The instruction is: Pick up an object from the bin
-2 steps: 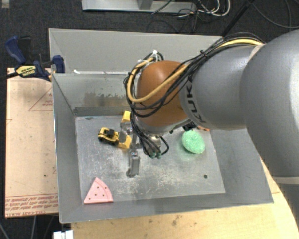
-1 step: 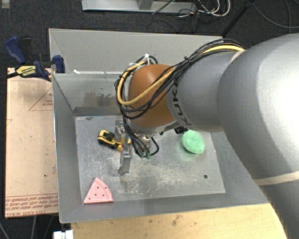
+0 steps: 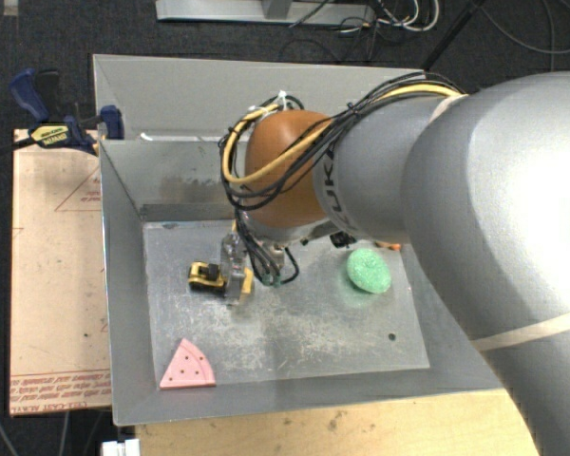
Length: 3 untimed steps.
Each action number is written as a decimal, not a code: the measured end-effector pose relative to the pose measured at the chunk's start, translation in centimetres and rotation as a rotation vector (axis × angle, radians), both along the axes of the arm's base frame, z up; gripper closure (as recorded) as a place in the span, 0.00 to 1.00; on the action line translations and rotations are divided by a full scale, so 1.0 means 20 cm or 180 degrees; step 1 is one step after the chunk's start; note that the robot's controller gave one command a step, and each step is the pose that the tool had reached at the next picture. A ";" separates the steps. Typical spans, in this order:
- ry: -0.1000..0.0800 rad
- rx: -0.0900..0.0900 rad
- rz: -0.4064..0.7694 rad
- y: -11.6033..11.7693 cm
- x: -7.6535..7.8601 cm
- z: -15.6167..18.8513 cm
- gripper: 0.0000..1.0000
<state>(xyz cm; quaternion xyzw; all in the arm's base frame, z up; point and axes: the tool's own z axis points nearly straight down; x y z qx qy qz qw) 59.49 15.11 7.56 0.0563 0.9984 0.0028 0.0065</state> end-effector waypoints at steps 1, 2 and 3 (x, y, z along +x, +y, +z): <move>0.0000 0.0001 -0.0002 0.00 0.00 0.00 1.00; 0.0043 -0.0016 0.0129 -0.08 0.04 0.40 0.00; 0.0005 -0.0012 0.0168 -0.11 0.07 0.58 0.00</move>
Offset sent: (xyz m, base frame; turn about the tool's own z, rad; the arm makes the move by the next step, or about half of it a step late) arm 0.0120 -0.0211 0.1116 -0.0544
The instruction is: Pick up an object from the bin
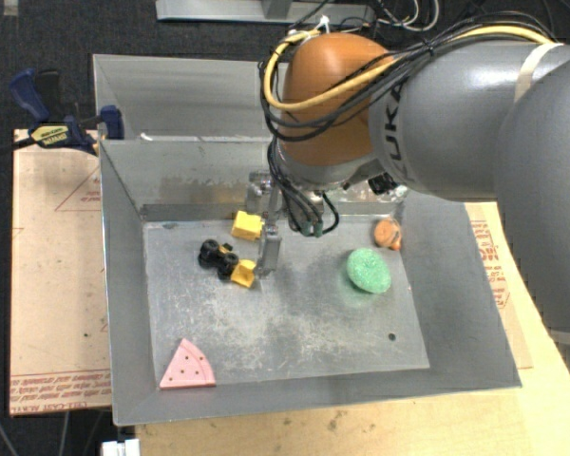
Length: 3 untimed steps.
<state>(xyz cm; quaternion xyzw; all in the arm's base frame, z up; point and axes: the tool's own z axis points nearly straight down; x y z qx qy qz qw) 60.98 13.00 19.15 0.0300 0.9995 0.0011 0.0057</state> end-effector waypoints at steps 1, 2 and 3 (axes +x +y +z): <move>0.0008 0.0001 0.0071 0.05 0.05 -0.29 0.00; 0.0033 -0.0004 0.0246 0.05 -0.01 -0.52 0.00; 0.0025 -0.0002 0.0289 0.05 0.12 -0.61 1.00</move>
Offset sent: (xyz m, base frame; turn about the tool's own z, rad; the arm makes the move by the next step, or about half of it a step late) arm -0.0052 0.0079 -0.1085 -0.0834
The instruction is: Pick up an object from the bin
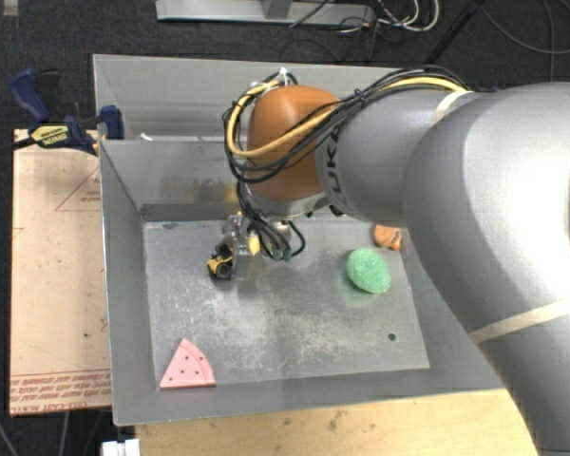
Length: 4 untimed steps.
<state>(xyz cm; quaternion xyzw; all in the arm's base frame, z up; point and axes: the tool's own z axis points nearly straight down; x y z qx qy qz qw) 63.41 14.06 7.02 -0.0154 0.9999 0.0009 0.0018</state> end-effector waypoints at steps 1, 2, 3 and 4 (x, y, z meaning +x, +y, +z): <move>0.0000 0.0001 0.0000 0.00 0.00 0.00 1.00; 0.0001 0.0001 0.0000 0.00 0.00 0.00 0.00; 0.0001 0.0003 0.0000 0.00 0.00 0.00 1.00; 0.0002 0.0004 0.0000 0.00 0.00 0.00 1.00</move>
Offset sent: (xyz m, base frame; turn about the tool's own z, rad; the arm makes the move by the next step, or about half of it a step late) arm 0.0000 0.0000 0.0000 0.0000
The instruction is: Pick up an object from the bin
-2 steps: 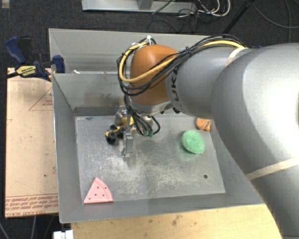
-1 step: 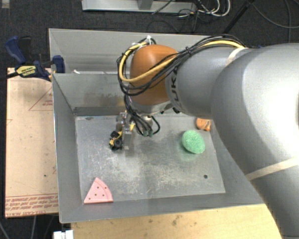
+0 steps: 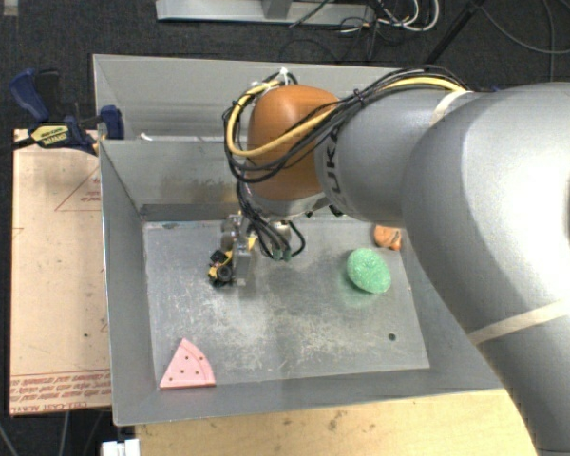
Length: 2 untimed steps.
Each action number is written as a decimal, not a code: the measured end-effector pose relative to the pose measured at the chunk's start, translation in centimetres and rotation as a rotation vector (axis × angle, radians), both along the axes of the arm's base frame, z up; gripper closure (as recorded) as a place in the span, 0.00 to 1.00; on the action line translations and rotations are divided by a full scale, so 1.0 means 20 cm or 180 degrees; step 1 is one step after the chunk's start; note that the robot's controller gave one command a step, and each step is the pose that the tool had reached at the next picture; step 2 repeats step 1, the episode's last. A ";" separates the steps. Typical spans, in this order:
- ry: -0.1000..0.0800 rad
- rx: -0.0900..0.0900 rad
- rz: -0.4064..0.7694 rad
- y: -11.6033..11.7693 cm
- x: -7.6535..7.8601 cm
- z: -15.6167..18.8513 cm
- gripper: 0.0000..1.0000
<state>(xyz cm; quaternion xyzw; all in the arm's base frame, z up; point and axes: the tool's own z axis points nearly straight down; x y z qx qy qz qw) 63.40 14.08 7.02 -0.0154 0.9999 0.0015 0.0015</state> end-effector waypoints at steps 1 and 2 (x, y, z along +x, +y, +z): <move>-0.0012 -0.0008 0.0184 -0.27 0.11 0.77 1.00; -0.0012 -0.0008 0.0184 -0.27 0.11 0.77 1.00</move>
Offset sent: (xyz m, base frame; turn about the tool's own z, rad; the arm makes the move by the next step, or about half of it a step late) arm 0.0000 0.0000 0.0000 0.0000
